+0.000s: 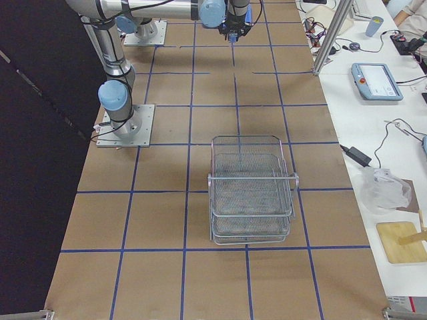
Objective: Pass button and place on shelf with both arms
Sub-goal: 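Close the right gripper on the button and open the left gripper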
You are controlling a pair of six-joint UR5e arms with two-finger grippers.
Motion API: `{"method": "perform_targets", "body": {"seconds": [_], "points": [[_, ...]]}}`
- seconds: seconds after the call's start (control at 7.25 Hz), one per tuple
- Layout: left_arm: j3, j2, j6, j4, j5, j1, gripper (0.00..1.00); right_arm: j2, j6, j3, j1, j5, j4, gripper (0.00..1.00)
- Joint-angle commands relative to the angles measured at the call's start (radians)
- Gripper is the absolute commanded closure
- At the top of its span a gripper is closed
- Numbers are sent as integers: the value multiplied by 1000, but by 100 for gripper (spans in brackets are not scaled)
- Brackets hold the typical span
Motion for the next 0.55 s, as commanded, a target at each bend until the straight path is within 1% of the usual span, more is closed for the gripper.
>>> {"method": "perform_targets", "body": {"seconds": [0.0, 0.28, 0.41], "points": [[3, 3, -2, 2, 4, 0, 0, 1, -10, 0, -2, 0, 0, 90], [3, 15, 10, 0, 5, 14, 3, 3, -11, 0, 0, 0, 0, 90], [-3, 23, 47, -7, 7, 26, 9, 6, -24, 0, -2, 0, -3, 92]]}}
